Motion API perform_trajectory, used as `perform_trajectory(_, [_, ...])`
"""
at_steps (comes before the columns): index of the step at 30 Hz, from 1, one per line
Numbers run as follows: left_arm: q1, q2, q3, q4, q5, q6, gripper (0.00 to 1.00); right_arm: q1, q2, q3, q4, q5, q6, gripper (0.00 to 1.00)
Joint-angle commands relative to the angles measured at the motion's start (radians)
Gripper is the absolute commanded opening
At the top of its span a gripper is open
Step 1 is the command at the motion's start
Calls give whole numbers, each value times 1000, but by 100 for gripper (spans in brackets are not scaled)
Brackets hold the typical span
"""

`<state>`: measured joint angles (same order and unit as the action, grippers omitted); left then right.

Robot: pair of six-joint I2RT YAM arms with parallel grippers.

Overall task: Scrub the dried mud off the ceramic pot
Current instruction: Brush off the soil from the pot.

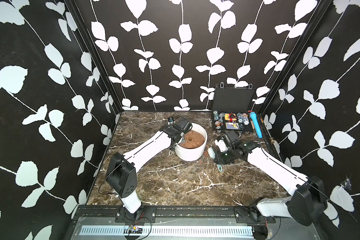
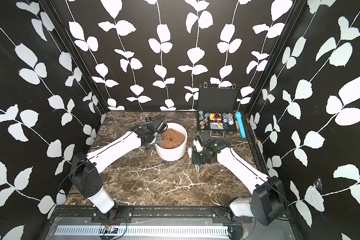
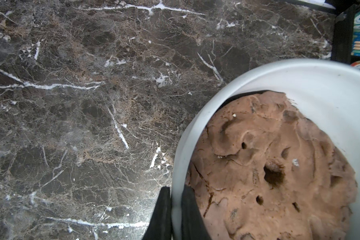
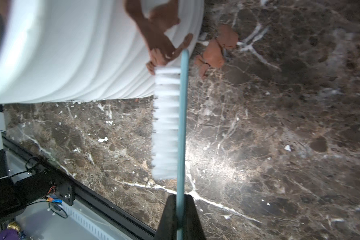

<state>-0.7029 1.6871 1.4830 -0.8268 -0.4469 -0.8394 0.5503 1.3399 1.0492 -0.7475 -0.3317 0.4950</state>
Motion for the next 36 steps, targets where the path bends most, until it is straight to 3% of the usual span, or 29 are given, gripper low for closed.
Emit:
perform_trajectory(1, [29,51,-30,7,13,14,0,20,13,20,52,-49,33,0])
perform_trajectory(9, [29,59,-37,13,31,27,0,24,62,37,89,-4,40,0])
perform_trajectory(26, [30,48,-85,56,52,56,0,-85,221,77,145,58,-12,0])
perform_trajectory(36, [29,59,-79,59,55,51,0,-65,96,27,-8,4,-81,0])
